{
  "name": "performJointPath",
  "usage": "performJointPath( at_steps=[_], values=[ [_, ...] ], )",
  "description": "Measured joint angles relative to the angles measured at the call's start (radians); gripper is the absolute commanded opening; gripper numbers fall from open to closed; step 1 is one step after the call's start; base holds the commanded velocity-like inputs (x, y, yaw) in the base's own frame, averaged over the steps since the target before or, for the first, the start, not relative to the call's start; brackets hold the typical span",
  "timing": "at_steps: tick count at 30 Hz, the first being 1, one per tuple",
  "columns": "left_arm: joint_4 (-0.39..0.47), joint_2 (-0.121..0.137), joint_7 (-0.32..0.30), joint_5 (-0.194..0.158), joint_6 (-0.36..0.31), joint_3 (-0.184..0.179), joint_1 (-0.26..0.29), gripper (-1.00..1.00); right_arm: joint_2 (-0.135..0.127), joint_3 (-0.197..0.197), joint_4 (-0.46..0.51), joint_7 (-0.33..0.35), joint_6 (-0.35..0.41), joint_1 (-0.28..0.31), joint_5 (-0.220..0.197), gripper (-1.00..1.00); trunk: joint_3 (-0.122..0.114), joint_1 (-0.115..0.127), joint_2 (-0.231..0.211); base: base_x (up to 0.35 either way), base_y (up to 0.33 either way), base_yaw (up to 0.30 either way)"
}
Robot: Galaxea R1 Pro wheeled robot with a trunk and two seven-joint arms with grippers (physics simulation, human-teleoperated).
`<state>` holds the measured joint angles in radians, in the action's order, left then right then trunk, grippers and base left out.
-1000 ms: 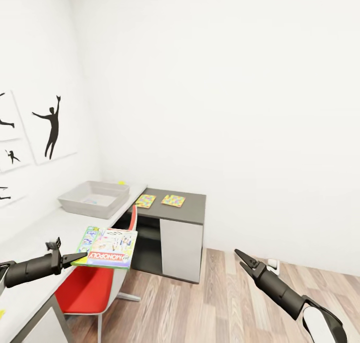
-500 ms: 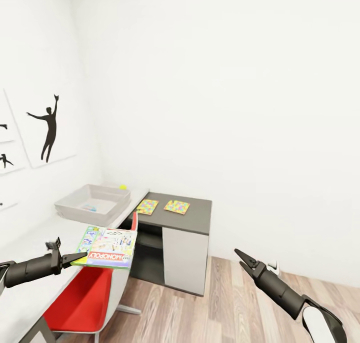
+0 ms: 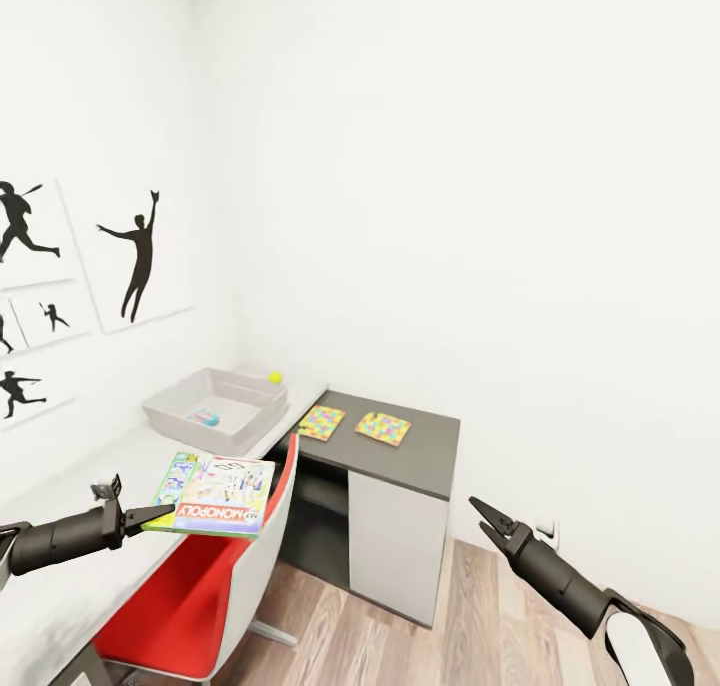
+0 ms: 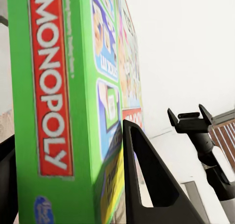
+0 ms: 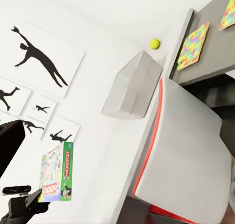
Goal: Put all the toys in the child's room - the three board games (two on the bed and one on the table), the two jigsaw puzzles on the table, and the tennis ball on the table - inside the toy box on the table in the child's room.
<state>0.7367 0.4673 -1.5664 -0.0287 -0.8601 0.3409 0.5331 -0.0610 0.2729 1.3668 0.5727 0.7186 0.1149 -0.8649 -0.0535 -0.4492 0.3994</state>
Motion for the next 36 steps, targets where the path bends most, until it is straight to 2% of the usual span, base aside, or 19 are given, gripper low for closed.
performJointPath(
  at_steps=[8,20,27,31,36],
  values=[
    [0.0,-0.001,0.0,0.0,0.0,-0.001,0.0,-1.0,0.0,0.0,0.0,0.0,0.0,0.0,0.0,1.0,0.0,0.0,0.0,0.241,-0.181,0.224],
    [0.0,-0.001,0.0,0.002,0.0,-0.001,0.0,-1.0,0.001,0.0,0.015,0.0,0.001,0.0,-0.001,1.0,0.007,0.0,0.0,0.23,-0.067,0.014],
    [0.0,0.0,0.0,0.001,0.0,0.001,0.0,-1.0,-0.001,0.001,0.022,0.004,0.004,0.0,-0.001,1.0,0.017,0.0,0.0,0.065,-0.002,0.0],
    [0.0,0.001,0.0,0.001,0.001,0.002,-0.001,-1.0,-0.003,0.003,0.102,0.008,0.018,0.002,-0.002,1.0,0.024,0.0,0.0,0.009,0.0,0.0],
    [0.0,0.002,0.0,0.001,0.001,0.003,-0.001,-1.0,-0.02,0.019,0.192,0.017,0.102,-0.003,-0.006,1.0,0.032,0.0,0.0,0.002,0.0,0.0]
  ],
)
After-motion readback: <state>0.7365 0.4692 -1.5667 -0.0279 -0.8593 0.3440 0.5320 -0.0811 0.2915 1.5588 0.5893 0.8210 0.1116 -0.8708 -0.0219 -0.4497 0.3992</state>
